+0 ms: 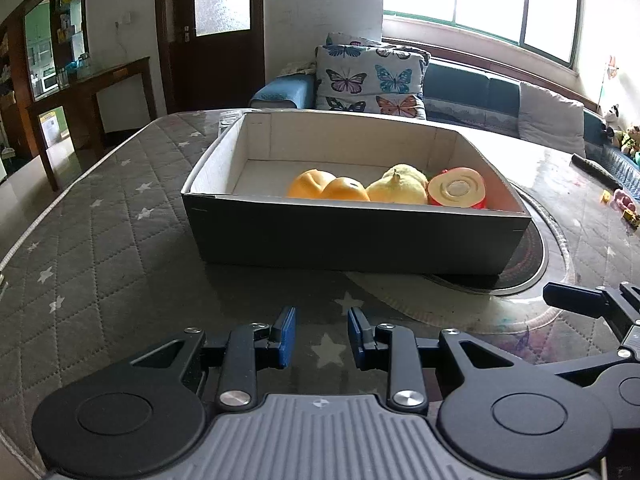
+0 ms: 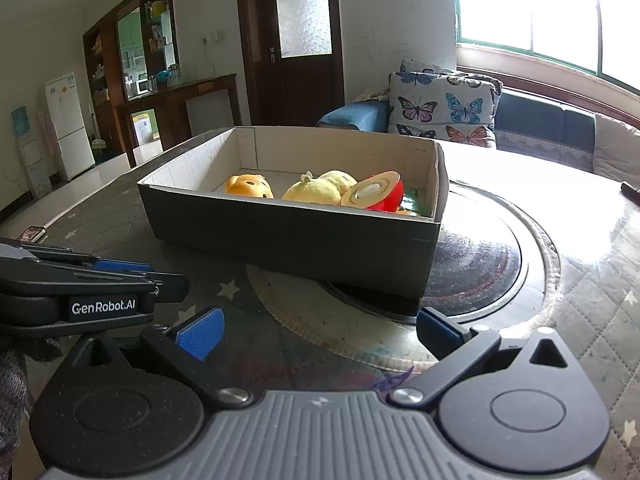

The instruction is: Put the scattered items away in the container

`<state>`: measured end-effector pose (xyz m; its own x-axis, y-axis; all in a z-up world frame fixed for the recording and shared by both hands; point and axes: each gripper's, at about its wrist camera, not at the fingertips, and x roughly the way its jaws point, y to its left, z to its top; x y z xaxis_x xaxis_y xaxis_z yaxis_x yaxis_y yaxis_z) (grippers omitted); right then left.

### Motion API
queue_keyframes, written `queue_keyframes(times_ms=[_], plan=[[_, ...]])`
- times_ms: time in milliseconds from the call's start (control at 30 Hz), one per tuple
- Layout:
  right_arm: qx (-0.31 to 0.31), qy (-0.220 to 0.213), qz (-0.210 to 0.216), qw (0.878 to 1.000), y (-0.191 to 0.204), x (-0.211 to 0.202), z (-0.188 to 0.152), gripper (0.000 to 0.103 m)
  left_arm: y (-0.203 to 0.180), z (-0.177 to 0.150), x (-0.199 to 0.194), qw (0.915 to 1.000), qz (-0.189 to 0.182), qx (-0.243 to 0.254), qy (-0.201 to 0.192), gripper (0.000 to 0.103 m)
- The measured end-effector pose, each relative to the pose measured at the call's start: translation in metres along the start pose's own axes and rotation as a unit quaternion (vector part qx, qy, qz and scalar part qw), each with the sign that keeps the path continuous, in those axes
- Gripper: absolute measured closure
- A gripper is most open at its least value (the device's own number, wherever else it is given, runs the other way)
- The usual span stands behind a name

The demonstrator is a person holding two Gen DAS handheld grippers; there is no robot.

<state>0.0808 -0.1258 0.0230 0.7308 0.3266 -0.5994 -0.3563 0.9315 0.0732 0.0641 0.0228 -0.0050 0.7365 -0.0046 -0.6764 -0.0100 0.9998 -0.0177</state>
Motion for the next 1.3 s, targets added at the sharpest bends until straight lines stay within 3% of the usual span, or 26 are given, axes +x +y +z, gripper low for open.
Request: queue_keyframes(times_ms=[300, 1300], plan=[[0.003, 0.008, -0.004, 1.000, -0.001, 0.008, 0.001, 0.000, 0.000, 0.005, 0.007, 0.9999, 0.000, 0.010, 0.014, 0.072], [0.016, 0.017, -0.013, 1.000, -0.010, 0.029, 0.013, 0.000, -0.005, 0.022, 0.012, 0.9995, 0.006, 0.032, 0.003, 0.072]])
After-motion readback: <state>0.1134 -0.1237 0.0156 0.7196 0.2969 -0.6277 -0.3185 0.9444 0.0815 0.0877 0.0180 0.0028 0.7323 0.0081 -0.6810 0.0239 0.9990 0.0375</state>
